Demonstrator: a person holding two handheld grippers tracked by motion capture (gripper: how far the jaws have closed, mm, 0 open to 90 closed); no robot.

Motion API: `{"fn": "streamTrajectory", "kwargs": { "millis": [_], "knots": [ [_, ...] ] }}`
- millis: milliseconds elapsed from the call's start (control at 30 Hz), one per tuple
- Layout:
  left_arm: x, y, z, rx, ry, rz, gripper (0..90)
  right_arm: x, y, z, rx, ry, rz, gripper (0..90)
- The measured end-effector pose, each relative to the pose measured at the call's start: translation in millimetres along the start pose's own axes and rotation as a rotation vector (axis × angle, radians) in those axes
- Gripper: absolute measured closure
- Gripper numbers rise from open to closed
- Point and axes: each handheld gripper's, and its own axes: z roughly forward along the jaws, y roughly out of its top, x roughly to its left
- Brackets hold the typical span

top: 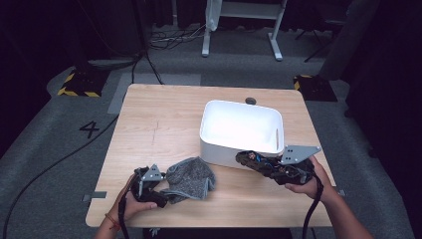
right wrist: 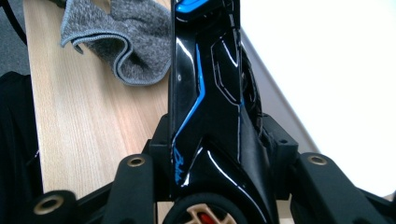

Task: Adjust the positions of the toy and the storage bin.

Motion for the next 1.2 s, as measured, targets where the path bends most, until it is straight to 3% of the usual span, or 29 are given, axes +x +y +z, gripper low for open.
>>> {"fn": "streamTrajectory", "kwargs": {
  "millis": [133, 433, 767, 1200],
  "knots": [
    [0.5, -2.2, -0.1, -0.011, 0.018, -0.014, 14.8, -2.3, 6.9, -7.7, -0.013, -0.005, -0.01, 57.7],
    [-2.0, -1.3, 1.2, 0.0, 0.041, 0.005, 14.5, -8.1, 19.0, -17.4, -0.029, -0.005, -0.026, 57.7],
    [-2.1, -1.2, 1.3, 0.001, 0.041, 0.004, 14.5, -18.4, 29.2, -22.5, -0.047, -0.006, -0.021, 57.7],
    [-1.9, -1.2, 1.3, 0.0, 0.04, 0.004, 14.5, -32.1, 42.6, -25.6, -0.049, -0.042, -0.021, 57.7]
  ]
}}
